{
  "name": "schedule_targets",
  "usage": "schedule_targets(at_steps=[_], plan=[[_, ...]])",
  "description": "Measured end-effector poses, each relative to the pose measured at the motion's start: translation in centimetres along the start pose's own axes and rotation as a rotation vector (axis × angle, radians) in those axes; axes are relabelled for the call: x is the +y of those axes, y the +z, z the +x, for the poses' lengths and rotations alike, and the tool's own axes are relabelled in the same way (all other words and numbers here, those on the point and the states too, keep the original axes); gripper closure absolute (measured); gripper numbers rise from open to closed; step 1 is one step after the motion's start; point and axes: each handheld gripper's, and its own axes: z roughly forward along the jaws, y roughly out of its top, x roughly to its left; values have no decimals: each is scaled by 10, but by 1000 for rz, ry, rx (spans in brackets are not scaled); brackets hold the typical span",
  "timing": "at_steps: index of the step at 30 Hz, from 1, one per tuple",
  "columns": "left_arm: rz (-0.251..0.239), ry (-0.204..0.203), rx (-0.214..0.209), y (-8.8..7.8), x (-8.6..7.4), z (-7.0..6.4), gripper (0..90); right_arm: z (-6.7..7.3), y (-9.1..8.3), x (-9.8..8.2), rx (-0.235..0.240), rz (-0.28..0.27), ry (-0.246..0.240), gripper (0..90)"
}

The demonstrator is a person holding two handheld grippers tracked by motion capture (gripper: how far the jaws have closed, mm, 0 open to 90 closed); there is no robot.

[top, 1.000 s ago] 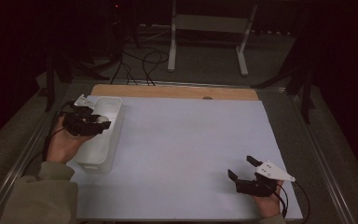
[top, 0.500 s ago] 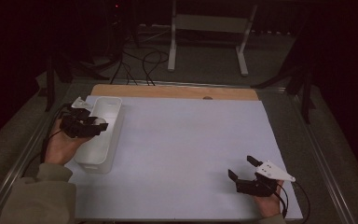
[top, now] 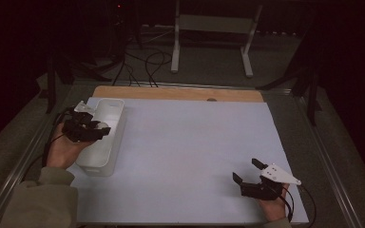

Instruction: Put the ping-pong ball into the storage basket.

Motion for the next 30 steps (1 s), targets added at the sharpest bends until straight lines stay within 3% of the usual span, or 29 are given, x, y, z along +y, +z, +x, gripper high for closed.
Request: schedule_targets(at_steps=[30], plan=[[36, -11, 3, 10, -13, 4, 512, 0, 0, 0, 2, 3, 0, 72]])
